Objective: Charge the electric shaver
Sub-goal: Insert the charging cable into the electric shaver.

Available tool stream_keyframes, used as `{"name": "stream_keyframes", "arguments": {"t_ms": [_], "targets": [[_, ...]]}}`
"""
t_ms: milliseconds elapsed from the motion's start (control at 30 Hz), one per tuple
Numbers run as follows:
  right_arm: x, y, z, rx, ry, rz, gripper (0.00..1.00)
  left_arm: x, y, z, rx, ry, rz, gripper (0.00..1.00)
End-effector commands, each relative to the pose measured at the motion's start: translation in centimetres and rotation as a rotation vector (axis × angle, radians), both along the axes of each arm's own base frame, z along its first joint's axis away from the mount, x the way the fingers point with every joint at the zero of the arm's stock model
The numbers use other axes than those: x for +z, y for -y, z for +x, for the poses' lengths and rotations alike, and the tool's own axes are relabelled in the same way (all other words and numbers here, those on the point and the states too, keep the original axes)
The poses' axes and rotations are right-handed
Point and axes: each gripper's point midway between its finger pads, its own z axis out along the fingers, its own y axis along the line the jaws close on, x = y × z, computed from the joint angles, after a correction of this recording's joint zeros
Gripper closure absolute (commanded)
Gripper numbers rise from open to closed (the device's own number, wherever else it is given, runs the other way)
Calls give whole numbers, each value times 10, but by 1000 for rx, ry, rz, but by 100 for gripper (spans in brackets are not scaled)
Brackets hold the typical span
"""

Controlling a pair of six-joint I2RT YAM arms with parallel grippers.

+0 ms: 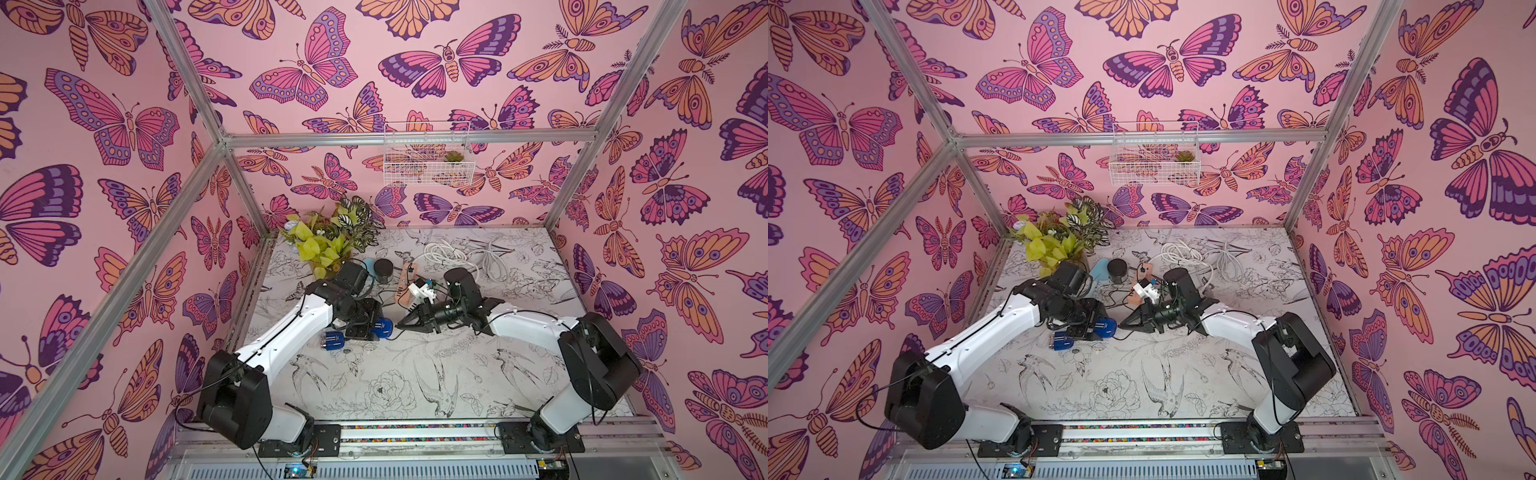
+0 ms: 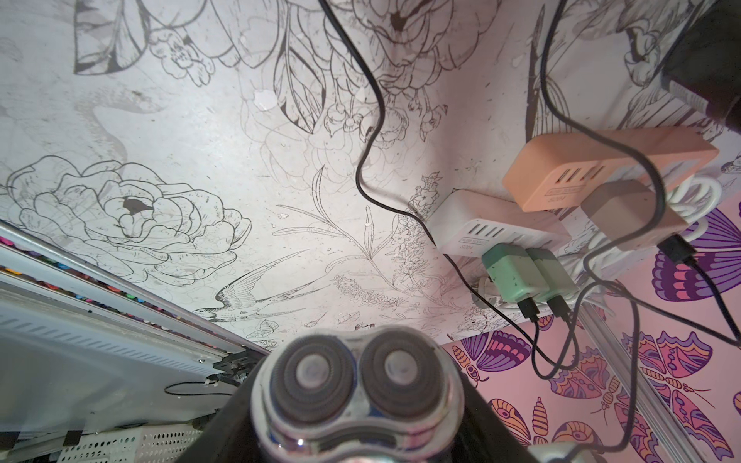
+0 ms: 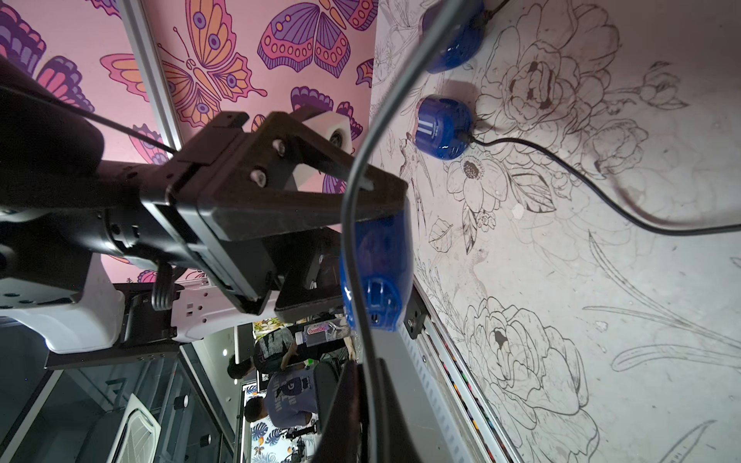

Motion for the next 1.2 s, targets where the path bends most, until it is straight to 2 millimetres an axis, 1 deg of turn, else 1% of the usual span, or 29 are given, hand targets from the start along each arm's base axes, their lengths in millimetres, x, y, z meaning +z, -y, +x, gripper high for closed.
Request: {"name": "stream_keyframes", "arguments": {"t_ms": [0, 167, 333, 500, 667, 1000, 1167], "targets": [[8, -11, -1, 22, 13, 20, 100, 0, 0, -2, -14, -26, 1, 100], [3, -13, -2, 20, 0, 17, 100, 1, 0, -2, -14, -25, -1, 100], [5, -16, 1, 16, -6, 27, 100, 0, 1, -4, -15, -32, -2, 100], [-6, -14, 0, 19, -20, 11, 100, 1, 0, -4, -15, -24, -2, 100], [-10, -12, -1, 18, -30, 4, 100, 1, 1, -5, -20, -25, -3, 100], [-9, -16, 1, 20, -39, 14, 100, 2, 5, -3, -37, -24, -11, 100], [-11, -19, -5, 47, -54, 8, 100, 1, 8, -1, -46, -20, -12, 100]]}}
